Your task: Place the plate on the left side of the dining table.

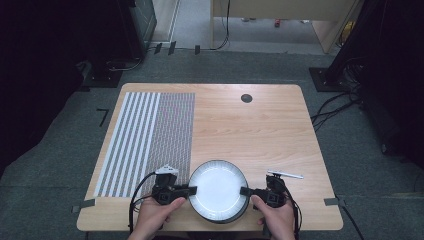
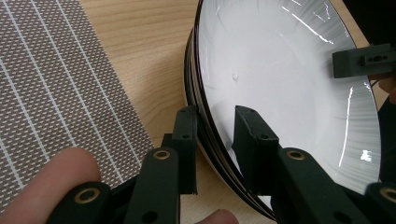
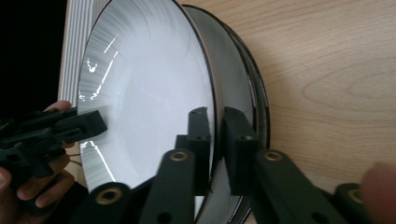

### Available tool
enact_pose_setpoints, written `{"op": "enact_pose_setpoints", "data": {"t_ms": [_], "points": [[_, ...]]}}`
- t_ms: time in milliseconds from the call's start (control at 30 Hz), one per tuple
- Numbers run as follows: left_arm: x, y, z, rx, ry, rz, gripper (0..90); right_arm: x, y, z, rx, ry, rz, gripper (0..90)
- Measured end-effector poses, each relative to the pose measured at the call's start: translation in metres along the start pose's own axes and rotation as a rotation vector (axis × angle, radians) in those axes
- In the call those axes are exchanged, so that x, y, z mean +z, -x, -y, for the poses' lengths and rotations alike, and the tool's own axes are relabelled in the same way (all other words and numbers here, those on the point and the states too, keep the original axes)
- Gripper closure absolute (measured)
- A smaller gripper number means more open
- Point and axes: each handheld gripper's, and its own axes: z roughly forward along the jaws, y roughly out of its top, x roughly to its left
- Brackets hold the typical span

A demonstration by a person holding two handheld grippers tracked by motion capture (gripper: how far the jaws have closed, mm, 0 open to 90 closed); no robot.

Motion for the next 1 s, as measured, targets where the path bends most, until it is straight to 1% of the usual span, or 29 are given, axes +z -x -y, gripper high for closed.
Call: {"op": "enact_pose_setpoints", "data": {"t_ms": [33, 67, 133, 167, 267, 300, 333, 367, 433, 467, 500, 600, 700, 733, 833, 933, 967, 1000], "points": [[0.0, 0.0, 0.0, 0.004, 0.003, -0.002, 70.4, 0.0, 0.001, 0.0, 0.011, 0.005, -0.009, 83.9], [0.0, 0.0, 0.0, 0.004, 0.006, -0.003, 70.2, 0.001, 0.004, 0.001, 0.031, 0.037, -0.031, 84.5], [0.0, 0.0, 0.0, 0.0, 0.009, 0.004, 69.9, 0.001, 0.004, 0.002, 0.034, 0.042, -0.032, 84.6], [0.0, -0.001, 0.0, -0.003, 0.01, 0.007, 69.6, 0.002, 0.005, 0.002, 0.032, 0.054, -0.04, 84.7], [-0.001, -0.001, -0.001, -0.01, 0.018, 0.015, 68.5, 0.006, 0.007, 0.003, 0.048, 0.054, -0.072, 84.8], [-0.004, -0.002, -0.001, -0.018, 0.034, 0.008, 69.7, 0.01, 0.009, 0.005, 0.066, 0.054, -0.102, 84.8], [-0.004, -0.002, -0.001, -0.018, 0.034, 0.008, 70.6, 0.01, 0.009, 0.005, 0.066, 0.054, -0.102, 84.8], [-0.007, -0.005, -0.002, -0.028, 0.042, 0.02, 70.6, 0.011, 0.009, 0.006, 0.071, 0.054, -0.114, 84.7], [-0.01, -0.008, -0.002, -0.043, 0.054, 0.035, 73.1, 0.01, 0.004, 0.006, 0.041, 0.082, -0.136, 84.2], [-0.011, -0.009, -0.003, -0.052, 0.06, 0.043, 73.1, 0.01, 0.004, 0.006, 0.041, 0.082, -0.136, 84.2], [-0.013, -0.01, -0.003, -0.058, 0.068, 0.053, 74.5, 0.007, 0.001, 0.007, 0.034, 0.091, -0.141, 84.2], [-0.017, -0.009, -0.005, -0.059, 0.082, 0.062, 75.3, 0.006, -0.001, 0.008, 0.031, 0.1, -0.147, 84.3], [-0.021, -0.008, -0.007, -0.05, 0.091, 0.061, 76.0, 0.005, -0.003, 0.008, 0.033, 0.103, -0.155, 84.3], [-0.022, -0.008, -0.007, -0.052, 0.095, 0.062, 76.1, 0.004, -0.005, 0.007, 0.023, 0.108, -0.155, 84.3], [-0.025, -0.009, -0.008, -0.053, 0.1, 0.064, 76.4, 0.004, -0.007, 0.007, 0.022, 0.108, -0.157, 84.2], [-0.03, -0.01, -0.009, -0.054, 0.112, 0.062, 76.5, 0.004, -0.012, 0.005, 0.01, 0.112, -0.159, 84.1], [-0.031, -0.01, -0.01, -0.052, 0.119, 0.054, 76.4, 0.003, -0.014, 0.004, 0.009, 0.112, -0.161, 84.1], [-0.035, -0.008, -0.011, -0.036, 0.125, 0.032, 75.9, 0.004, -0.018, 0.002, 0.002, 0.114, -0.159, 84.1]]}}
